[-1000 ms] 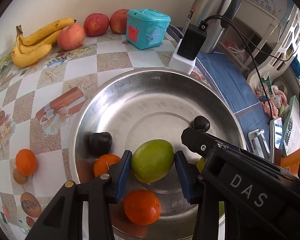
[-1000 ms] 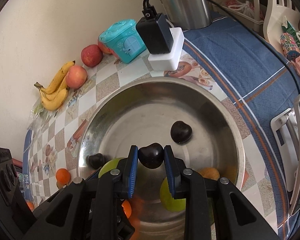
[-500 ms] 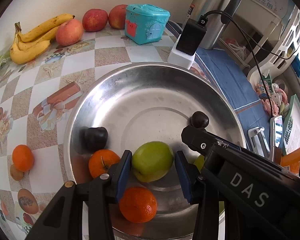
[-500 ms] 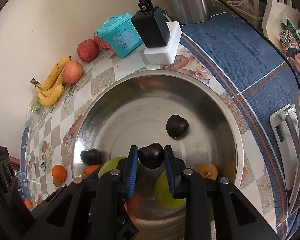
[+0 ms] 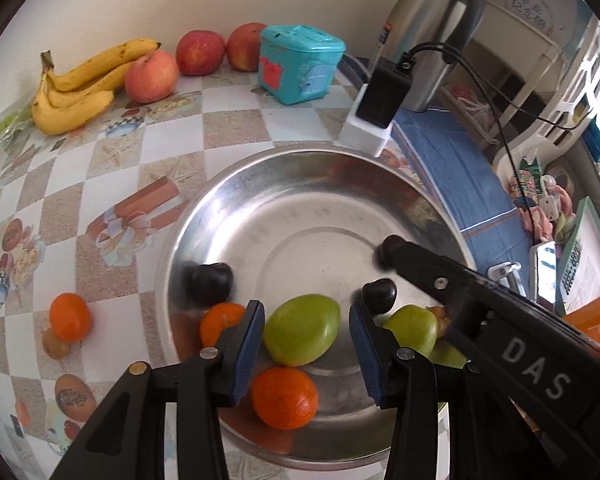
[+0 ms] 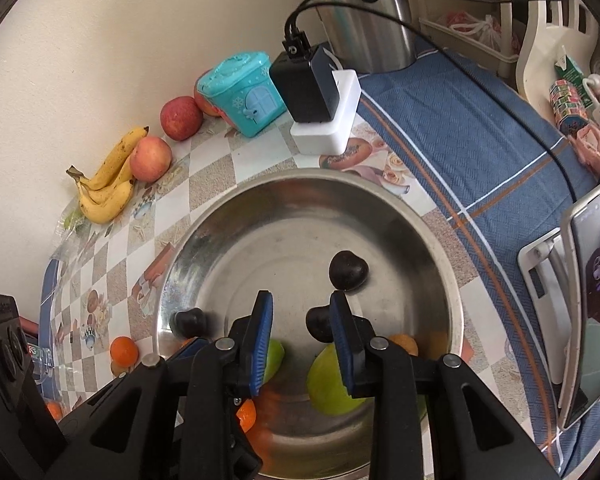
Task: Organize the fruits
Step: 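Open the right tool to drop the plum while the left tool releases the green fruit into the bowl, then move both open tools back toward the remaining orange and kiwi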
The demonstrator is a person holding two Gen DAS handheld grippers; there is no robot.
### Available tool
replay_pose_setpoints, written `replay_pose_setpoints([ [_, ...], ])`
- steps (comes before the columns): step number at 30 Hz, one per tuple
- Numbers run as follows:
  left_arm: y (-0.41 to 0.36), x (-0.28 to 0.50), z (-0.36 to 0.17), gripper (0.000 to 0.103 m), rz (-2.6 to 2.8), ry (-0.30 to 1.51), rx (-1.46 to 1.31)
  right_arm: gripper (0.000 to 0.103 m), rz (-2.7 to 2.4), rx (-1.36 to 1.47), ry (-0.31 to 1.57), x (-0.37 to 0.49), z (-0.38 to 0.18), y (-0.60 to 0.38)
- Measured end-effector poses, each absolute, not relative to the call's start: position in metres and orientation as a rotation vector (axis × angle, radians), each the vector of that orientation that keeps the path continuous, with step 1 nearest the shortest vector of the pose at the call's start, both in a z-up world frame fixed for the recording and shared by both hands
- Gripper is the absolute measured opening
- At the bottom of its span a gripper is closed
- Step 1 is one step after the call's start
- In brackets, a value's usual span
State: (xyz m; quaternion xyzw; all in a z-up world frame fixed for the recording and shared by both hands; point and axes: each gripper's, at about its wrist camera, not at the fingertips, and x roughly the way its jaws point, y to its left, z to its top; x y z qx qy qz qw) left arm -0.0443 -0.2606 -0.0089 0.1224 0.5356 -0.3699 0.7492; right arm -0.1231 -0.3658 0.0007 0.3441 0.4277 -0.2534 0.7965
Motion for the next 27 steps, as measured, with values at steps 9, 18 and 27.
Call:
replay_pose_setpoints([
  [9, -0.234, -0.024, -0.005, 0.048, -0.712, 1.209, 0.215, 0.03, -0.55, 0.688, 0.931, -0.123, 0.006, -0.358],
  [18, -0.203, 0.0, 0.008, 0.048, -0.626, 1.205, 0.128, 0.03, -0.549, 0.662, 0.963, -0.12, 0.002, -0.351],
  [27, -0.169, 0.02, 0.009, 0.054, -0.514, 1.206, 0.092, 0.03, -0.548, 0.603, 1.008, -0.111, 0.002, -0.338],
])
